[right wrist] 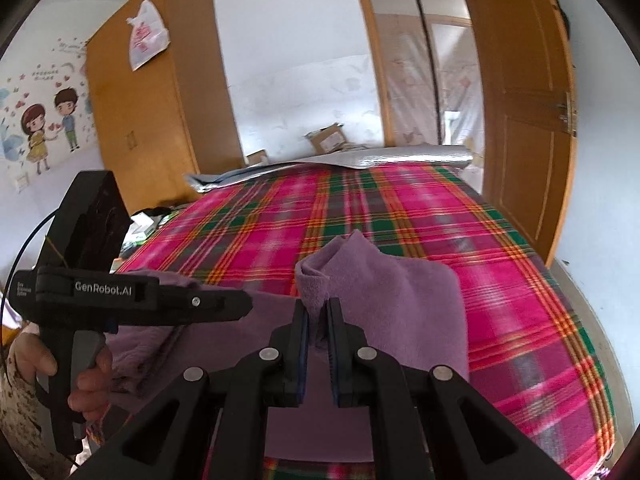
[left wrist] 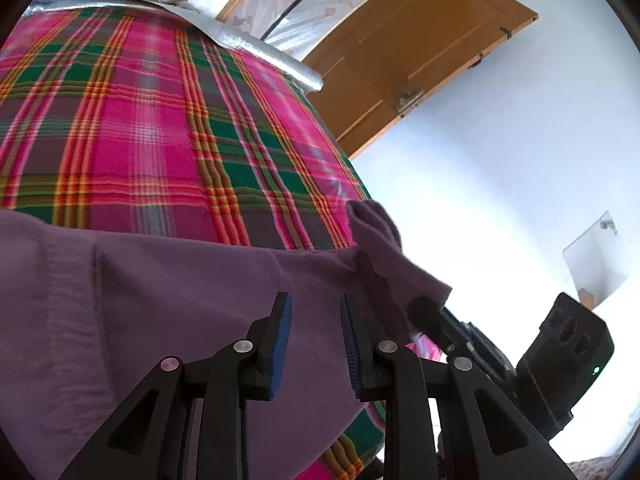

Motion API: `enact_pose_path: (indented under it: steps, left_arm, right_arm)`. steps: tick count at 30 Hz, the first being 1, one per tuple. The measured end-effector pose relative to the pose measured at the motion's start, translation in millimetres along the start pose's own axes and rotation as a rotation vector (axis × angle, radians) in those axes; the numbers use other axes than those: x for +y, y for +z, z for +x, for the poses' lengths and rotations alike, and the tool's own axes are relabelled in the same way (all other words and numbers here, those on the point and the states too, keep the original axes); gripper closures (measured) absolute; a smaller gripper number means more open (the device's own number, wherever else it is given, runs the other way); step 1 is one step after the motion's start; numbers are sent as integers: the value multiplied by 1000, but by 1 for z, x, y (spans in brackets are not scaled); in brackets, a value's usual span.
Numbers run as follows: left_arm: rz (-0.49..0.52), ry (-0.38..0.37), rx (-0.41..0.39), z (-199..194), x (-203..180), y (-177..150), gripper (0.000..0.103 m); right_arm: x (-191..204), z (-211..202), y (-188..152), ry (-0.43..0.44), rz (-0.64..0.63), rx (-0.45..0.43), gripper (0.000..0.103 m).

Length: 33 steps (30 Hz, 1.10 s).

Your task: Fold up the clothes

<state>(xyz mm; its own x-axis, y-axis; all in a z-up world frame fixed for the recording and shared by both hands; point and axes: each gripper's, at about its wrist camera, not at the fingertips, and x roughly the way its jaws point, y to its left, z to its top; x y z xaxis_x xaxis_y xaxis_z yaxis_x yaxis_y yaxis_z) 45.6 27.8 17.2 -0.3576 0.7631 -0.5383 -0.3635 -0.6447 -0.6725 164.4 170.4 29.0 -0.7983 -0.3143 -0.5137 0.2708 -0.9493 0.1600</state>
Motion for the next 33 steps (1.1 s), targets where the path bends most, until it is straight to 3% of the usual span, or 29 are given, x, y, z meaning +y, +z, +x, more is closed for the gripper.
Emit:
enact_pose_path:
  steps: [13,20,27,33]
  left_arm:
    - [-28,35,-74,-31,15,0,77]
    - [-56,50,-86,-37,26,-2,77]
    - [-64,52,-92,-38,29,-1,77]
    - [-76,62,-86,-38,33,-3,77]
  right_arm:
    - [48,24,-12,130,-68,63,94]
    - [58,38,-24,157,-72,118,94]
    - [69,31,-25,188,-113,110,94]
    - [73,45,-36,207,-121,193,94]
